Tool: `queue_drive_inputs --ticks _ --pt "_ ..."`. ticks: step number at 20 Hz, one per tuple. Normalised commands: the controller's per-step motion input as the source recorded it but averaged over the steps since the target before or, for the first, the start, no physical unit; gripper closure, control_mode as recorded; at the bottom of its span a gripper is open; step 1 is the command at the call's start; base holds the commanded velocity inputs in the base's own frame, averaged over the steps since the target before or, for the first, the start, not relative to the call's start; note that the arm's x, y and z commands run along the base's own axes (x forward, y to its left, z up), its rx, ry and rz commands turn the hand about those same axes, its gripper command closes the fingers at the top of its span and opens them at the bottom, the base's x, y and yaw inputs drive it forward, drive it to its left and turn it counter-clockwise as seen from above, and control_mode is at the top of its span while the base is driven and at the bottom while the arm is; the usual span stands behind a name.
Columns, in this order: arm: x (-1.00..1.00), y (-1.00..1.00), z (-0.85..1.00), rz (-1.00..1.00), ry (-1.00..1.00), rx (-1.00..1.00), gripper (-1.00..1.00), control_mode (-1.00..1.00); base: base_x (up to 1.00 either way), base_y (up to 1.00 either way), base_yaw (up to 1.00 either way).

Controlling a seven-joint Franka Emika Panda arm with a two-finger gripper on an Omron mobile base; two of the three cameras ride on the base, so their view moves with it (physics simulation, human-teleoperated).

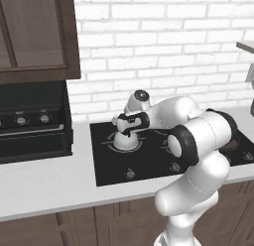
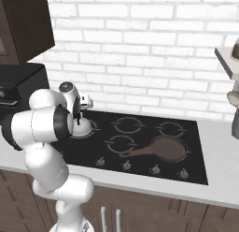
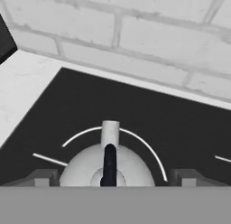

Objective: Pick the kettle from the counter and place it on a stove burner. Then turn the burner on.

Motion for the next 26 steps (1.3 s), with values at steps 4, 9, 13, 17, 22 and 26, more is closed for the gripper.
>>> queue_drive_inputs --ticks 4,9,13,17,22,26 --pt "-0.06 0.00 0.96 0.00 0.14 0.00 -1.00 -1.00 0.00 0.00 0.00" --pt "-0.19 0.00 0.58 -0.02 0.13 0.00 -1.00 -1.00 0.00 0.00 0.00" --pt "-0.61 0.00 0.02 -0.11 0.26 0.00 -1.00 -1.00 0.00 0.00 0.00" --pt "-0.58 0.00 -0.18 -0.17 0.40 0.00 -1.00 -1.00 0.00 0.00 0.00" --pt "-0.65 0.00 -0.55 -0.17 0.32 0.00 -1.00 -1.00 0.00 0.00 0.00" --pt "-0.49 0.00 -0.57 -0.10 0.12 0.00 -1.00 -1.00 0.00 0.00 0.00"
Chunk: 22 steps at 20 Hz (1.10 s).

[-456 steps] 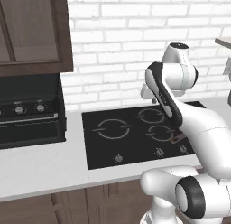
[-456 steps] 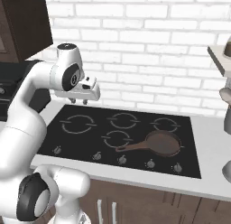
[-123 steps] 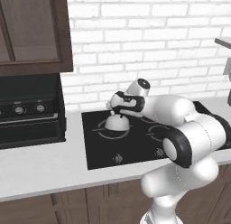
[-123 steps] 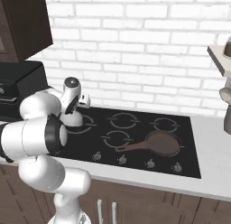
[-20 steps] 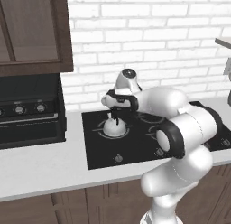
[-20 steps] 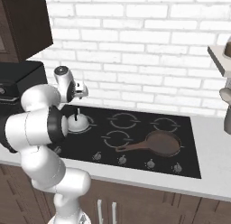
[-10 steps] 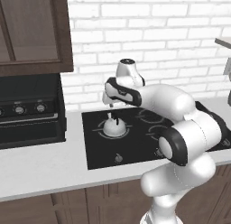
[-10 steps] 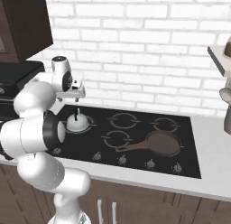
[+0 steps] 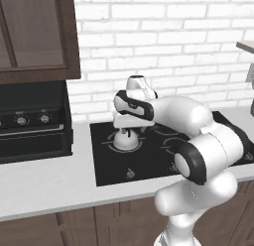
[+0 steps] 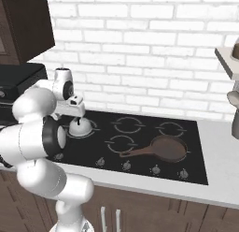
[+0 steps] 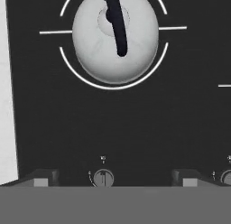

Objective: Pick the kettle from the counter and place it on a stove burner. Then turn the burner on.

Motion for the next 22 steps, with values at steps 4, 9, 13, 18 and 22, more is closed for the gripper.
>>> queue_drive_inputs --ticks 4,9,13,18,22 --pt "-0.64 0.00 -0.03 -0.04 -0.09 0.00 -1.00 -1.00 0.00 0.00 0.00" --pt "-0.71 0.00 0.00 -0.02 -0.15 0.00 -1.00 -1.00 0.00 0.00 0.00" --pt "-0.04 0.00 0.00 0.00 -0.05 0.00 -1.00 -1.00 0.00 0.00 0.00" --pt "0.00 -0.13 -0.01 0.00 0.00 0.00 -1.00 -1.00 0.00 0.00 0.00" --pt "0.00 -0.06 -0.02 0.00 0.00 0.00 -1.00 -1.00 0.00 0.00 0.00"
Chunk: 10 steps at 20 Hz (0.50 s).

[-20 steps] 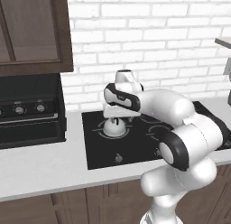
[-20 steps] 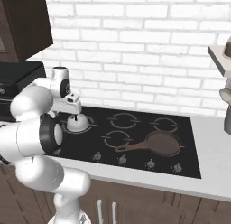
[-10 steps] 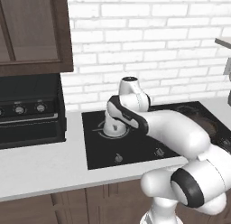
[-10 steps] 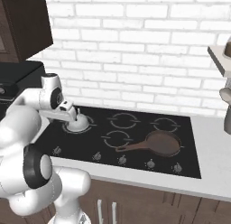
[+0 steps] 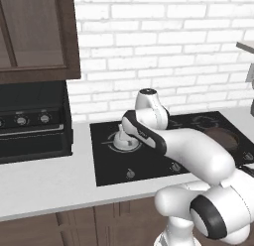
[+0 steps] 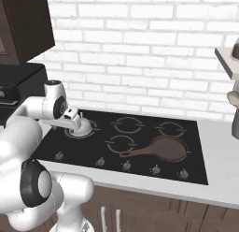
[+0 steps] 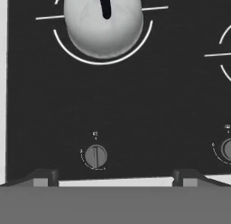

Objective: Pick the kettle from the counter and place it on a stove burner. Then turn the burner on.

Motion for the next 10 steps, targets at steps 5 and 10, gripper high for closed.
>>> queue_drive_inputs --ticks 5,10 --pt "0.00 -0.01 -0.01 0.00 0.00 0.00 -1.00 -1.00 0.00 0.00 0.00" --pt "0.00 0.00 -0.20 0.00 0.00 0.00 -1.00 -1.00 0.00 0.00 0.00"
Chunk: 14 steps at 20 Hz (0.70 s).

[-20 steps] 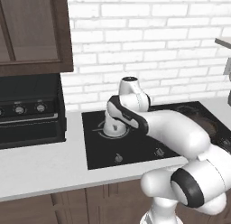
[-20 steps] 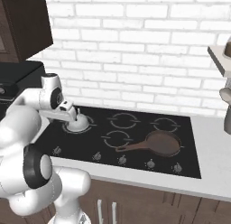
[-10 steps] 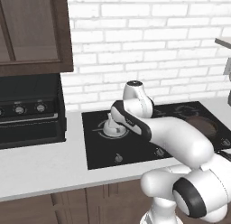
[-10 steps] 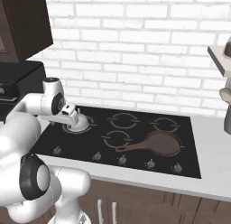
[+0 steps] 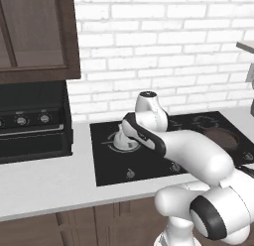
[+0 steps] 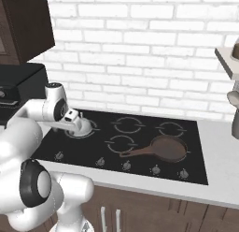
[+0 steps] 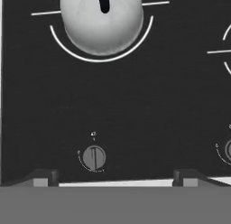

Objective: Pick the kettle from the counter and place it on a stove burner. Then turn the burner on.

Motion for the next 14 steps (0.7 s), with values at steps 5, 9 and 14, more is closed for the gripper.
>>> queue_drive_inputs --ticks 5,9,14 --pt "0.00 0.02 -0.29 0.00 0.00 0.00 -1.00 -1.00 0.00 0.00 0.00" --pt "0.00 0.15 -0.38 0.00 0.00 0.00 -1.00 -1.00 0.00 0.00 0.00" --pt "0.00 0.12 -0.46 0.00 0.08 0.00 -1.00 -1.00 0.00 0.00 0.00"
